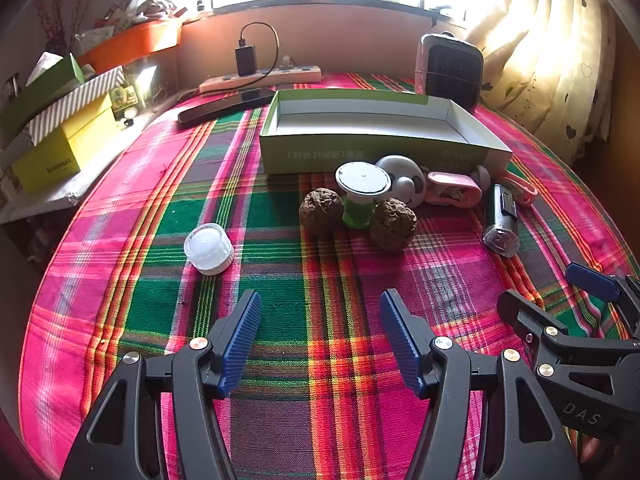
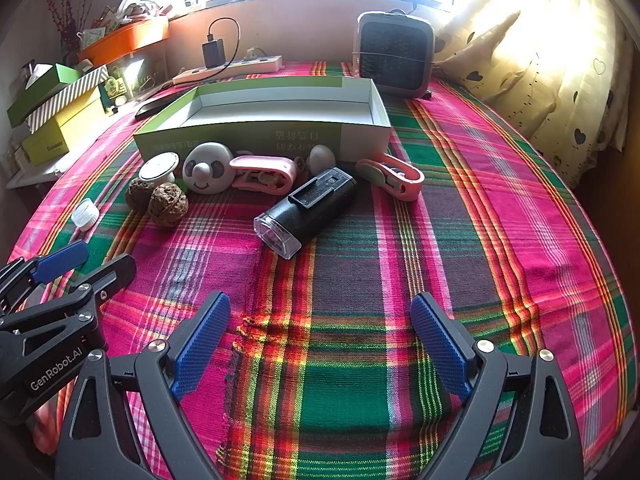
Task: Organize objects
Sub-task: 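Move both tools toward the objects, left toward the white jar, right toward the black device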
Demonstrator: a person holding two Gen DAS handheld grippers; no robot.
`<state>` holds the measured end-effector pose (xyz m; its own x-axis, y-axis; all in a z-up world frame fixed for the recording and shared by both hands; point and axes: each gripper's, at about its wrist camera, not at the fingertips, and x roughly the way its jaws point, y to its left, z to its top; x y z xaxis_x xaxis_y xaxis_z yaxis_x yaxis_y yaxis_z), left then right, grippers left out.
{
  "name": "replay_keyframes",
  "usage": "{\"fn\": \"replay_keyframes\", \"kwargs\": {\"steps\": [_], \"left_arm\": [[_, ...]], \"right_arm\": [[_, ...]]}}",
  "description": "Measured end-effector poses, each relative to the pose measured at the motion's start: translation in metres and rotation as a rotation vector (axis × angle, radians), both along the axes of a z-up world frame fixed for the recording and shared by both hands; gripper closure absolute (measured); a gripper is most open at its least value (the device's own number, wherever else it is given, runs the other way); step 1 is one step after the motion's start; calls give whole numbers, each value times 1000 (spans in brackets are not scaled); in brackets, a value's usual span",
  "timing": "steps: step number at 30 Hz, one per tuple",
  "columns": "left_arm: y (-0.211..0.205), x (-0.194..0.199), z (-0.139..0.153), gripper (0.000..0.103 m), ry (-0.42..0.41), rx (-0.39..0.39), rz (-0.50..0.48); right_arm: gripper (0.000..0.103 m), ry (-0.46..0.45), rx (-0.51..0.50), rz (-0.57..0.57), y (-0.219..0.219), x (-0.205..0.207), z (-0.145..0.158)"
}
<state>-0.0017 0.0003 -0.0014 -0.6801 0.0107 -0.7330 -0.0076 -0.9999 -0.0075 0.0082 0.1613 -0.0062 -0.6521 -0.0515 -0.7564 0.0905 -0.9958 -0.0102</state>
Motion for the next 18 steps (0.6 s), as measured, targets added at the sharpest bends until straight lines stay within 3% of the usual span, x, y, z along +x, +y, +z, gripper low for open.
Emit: {"fn": "replay_keyframes", "kwargs": {"steps": [18], "left_arm": [[-12, 0, 6, 42, -28, 11, -94]], "right_arm": [[11, -23, -9, -24, -3, -13, 0]]}}
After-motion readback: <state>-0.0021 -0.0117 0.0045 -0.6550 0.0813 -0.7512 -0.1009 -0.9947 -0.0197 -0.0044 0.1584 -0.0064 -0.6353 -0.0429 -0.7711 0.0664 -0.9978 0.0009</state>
